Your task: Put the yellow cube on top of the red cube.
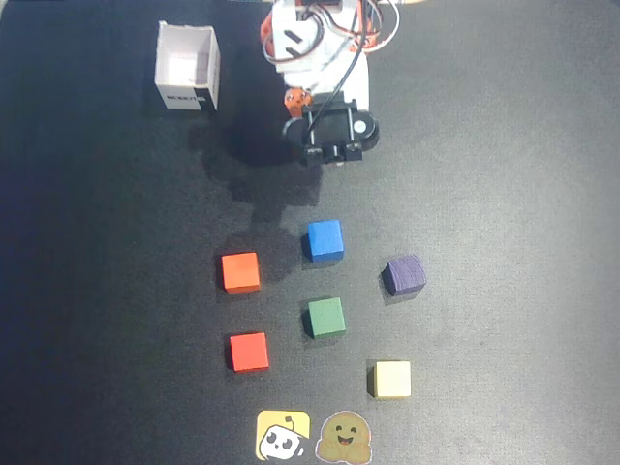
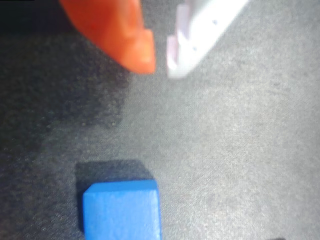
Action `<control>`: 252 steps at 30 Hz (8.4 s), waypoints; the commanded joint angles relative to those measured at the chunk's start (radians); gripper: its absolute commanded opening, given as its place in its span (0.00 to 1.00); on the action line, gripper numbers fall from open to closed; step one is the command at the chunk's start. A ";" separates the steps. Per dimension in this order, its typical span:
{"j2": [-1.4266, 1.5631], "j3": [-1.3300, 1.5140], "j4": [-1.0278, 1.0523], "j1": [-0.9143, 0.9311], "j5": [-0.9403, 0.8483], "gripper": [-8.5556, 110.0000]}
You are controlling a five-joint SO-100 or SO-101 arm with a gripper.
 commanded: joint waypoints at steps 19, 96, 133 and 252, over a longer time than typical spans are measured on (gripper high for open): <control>0.011 -0.006 0.003 0.006 0.002 0.08; 0.011 -0.006 0.003 0.006 0.002 0.08; -0.018 -0.057 -0.087 -0.005 0.034 0.19; -1.936 -1.606 -0.350 -0.207 0.252 0.27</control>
